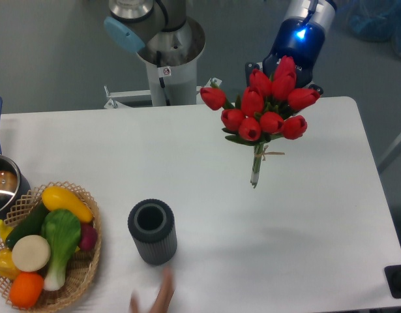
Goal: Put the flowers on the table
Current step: 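Carry the red tulip bouquet by its stems away from the arm base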
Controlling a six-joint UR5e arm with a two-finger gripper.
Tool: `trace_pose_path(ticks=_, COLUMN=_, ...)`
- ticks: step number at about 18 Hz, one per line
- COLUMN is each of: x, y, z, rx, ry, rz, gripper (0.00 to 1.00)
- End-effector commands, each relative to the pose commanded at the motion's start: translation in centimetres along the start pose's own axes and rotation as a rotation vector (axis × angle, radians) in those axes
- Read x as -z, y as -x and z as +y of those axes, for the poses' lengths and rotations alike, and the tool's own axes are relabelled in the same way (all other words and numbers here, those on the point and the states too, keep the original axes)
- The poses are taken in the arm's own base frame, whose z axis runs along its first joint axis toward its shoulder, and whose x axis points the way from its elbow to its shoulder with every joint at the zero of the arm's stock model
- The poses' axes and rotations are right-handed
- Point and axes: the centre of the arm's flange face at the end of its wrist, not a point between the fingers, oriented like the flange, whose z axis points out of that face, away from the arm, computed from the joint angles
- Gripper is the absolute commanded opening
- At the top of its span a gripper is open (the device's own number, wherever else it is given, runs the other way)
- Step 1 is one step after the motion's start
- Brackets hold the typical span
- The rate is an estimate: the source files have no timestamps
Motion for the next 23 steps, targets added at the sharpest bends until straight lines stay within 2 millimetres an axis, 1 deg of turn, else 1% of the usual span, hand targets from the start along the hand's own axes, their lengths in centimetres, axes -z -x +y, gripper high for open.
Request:
trace_pose_path(ticks=2, x=0.0, y=-0.2, z=0.3, rx=0.0, ry=0.001, rz=0.001, gripper=0.29)
trace_pose_path(ticks=4, x=0.5, y=0.1, z=0.2, rx=0.0, ry=0.001, rz=-0.011, gripper=0.29)
trace_pose_path(ticks=7, x=0.9, y=-0.6, z=-0.1, rx=-0.007, ry=0.011, rz=-0.021, gripper=0.29)
trace_pose_path(ticks=10, x=1.4, y=-0.6, z=0.1, rx=-0.015, ry=0.083, rz=-0.076, gripper=0.29)
trace_pose_path(ticks=13, x=1.8, y=-1.2, z=-0.4, rx=-0.032, ry=0.139, rz=-0.112, gripper=0.29)
trace_pose_path(ticks=14, x=2.1, y=-1.4, z=-0.5, rx=-0.034, ry=0.182, rz=-0.138, gripper=0.29)
trace_pose_path(ticks=15, x=2.3, y=-1.2, z=-0.1, rx=-0.023, ry=0.234, rz=-0.162, gripper=0.28)
trace_pose_path(ticks=19, x=2.1, y=-1.5, z=0.6, rx=-0.029, ry=0.386, rz=-0.224, gripper=0.27)
trace_pose_path(ticks=21, x=1.6, y=-1.9, z=1.3, rx=-0.048, ry=0.5, rz=-0.264, gripper=0.28)
trace_pose_path(ticks=23, x=0.2, y=-2.6, z=1.7, rx=-0.081, ry=0.619, rz=-0.294, gripper=0.28)
